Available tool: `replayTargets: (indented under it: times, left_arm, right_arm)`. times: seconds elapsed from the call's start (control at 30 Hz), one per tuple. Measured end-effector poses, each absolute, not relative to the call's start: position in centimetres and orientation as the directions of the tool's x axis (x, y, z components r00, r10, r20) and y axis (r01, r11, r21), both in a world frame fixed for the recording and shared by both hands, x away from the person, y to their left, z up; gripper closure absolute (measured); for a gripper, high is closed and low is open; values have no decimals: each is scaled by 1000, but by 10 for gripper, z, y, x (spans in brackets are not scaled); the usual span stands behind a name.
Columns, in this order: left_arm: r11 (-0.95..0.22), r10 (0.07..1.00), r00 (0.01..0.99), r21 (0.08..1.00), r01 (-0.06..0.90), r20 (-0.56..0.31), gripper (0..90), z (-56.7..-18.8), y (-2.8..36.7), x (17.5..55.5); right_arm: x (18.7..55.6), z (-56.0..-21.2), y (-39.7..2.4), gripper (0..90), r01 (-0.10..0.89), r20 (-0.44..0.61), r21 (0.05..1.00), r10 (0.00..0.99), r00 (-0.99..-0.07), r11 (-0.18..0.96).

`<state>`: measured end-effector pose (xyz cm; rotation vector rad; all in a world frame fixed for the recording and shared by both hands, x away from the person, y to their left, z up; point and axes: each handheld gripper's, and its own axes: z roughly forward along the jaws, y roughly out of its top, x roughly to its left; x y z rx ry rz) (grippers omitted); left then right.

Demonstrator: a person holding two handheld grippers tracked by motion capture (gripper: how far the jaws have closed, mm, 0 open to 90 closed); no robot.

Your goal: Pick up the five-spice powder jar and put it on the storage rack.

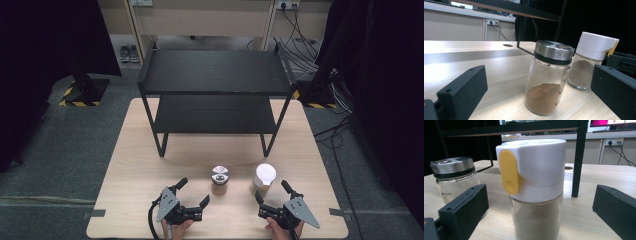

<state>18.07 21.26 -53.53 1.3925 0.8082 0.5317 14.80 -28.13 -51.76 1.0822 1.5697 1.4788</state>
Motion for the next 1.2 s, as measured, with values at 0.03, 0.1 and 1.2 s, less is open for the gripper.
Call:
replayTargets:
  times: [0.03, 0.1, 1.2]
  left_arm:
    - [131, 751, 634, 983, 129, -183, 4, -535, 213, 181]
    - [129, 751, 635, 983, 128, -181, 4, -535, 213, 181]
    - [44, 718, 679, 984, 171, -150, 4, -511, 198, 206]
  right_arm:
    - [148, -518, -281, 5, 101, 46, 995, 917, -395, -7]
    - [148, -518, -281, 5, 101, 48, 995, 918, -394, -9]
    - [148, -517, -281, 5, 104, 52, 994, 920, -389, -12]
